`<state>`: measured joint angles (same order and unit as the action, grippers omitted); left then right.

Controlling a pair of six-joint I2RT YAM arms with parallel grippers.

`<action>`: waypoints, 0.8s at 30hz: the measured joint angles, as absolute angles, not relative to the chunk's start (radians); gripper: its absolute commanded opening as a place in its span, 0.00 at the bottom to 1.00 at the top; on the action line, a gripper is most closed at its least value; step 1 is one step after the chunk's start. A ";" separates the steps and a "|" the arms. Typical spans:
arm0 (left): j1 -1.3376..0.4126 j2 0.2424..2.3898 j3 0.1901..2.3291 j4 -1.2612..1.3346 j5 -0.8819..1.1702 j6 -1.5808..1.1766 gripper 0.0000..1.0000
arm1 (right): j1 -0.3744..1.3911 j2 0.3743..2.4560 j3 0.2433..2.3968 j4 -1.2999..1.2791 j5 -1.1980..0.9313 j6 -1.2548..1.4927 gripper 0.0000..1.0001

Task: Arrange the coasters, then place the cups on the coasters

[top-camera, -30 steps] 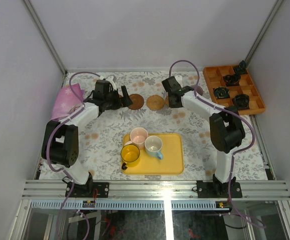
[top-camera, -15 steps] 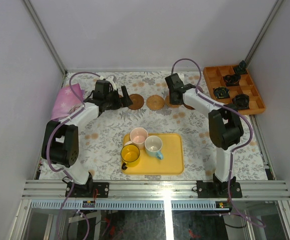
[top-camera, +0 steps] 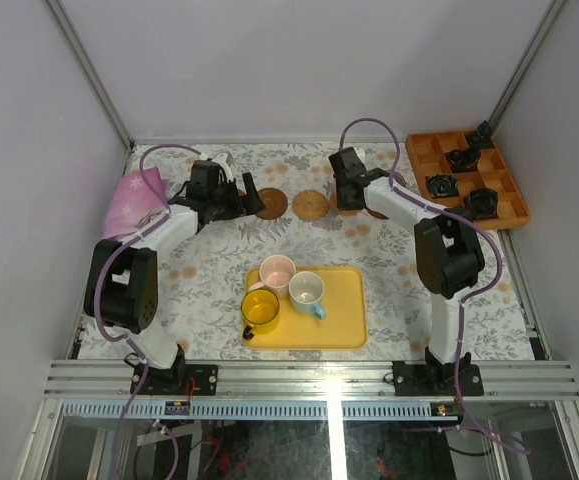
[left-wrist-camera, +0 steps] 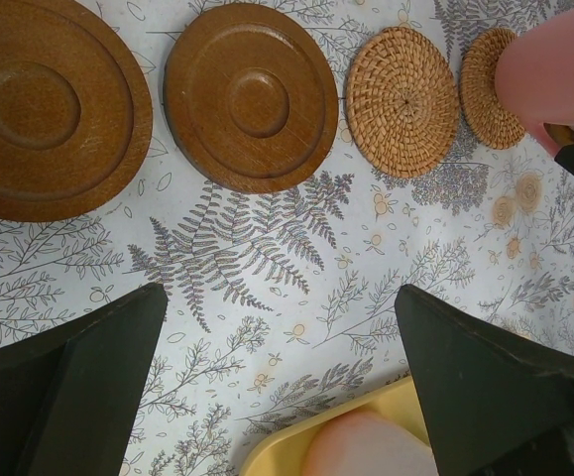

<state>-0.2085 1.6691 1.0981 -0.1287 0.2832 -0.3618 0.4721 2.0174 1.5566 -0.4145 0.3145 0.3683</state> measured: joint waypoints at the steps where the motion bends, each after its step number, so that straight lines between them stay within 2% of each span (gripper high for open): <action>1: -0.208 1.669 1.098 -0.129 0.283 -0.362 1.00 | 0.472 2.018 1.557 -0.411 0.311 0.368 0.00; 24: -0.208 1.686 1.103 -0.129 0.287 -0.362 1.00 | 0.472 2.038 1.557 -0.413 0.295 0.413 0.00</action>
